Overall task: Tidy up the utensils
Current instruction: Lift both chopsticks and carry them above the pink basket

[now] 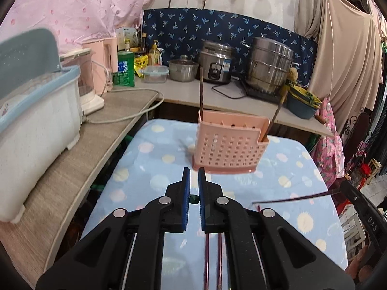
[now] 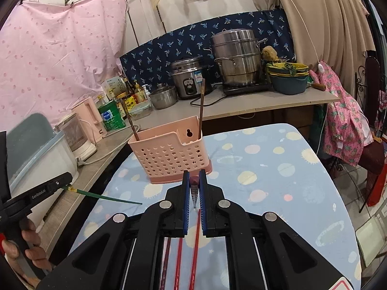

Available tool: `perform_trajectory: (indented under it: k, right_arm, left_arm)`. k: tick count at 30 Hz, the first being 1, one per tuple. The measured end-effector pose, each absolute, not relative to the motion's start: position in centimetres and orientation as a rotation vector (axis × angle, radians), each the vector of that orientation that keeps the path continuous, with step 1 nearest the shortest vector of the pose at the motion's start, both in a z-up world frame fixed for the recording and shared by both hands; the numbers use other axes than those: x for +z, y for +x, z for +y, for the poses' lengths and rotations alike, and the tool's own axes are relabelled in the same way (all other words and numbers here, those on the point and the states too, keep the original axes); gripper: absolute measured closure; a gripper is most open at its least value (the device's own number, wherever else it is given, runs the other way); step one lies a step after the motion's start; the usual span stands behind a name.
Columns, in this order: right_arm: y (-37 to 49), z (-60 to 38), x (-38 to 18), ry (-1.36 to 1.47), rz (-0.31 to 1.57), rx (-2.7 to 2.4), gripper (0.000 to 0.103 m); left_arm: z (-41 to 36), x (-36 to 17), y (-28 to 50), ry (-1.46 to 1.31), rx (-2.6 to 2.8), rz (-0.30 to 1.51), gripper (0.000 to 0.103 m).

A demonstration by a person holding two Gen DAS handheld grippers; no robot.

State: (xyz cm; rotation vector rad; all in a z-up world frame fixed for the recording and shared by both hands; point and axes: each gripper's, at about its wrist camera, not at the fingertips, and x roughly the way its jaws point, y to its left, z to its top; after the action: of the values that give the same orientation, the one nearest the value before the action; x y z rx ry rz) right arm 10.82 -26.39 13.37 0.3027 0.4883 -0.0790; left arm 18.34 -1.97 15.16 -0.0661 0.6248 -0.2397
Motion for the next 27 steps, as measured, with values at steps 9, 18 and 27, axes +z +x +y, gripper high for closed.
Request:
perform_trajectory:
  k: [9, 18, 27]
  right_arm:
    - [14.6, -27.2, 17.7, 0.305, 0.393, -0.062, 0.095]
    - [18.6, -29.5, 23.9, 0.404, 0.221, -0.024, 0.095]
    - [24.9, -30.0, 25.5, 0.450, 0.177, -0.018, 0.095]
  left_arm:
    - [-3.3, 19.7, 22.7, -0.104, -0.244, 0.570, 0.097]
    - [-4.5, 27.1, 24.7, -0.149, -0.270, 0.398, 0.097]
    - [-5.7, 31.2, 29.4, -0.206, -0.257, 0.261, 0.097]
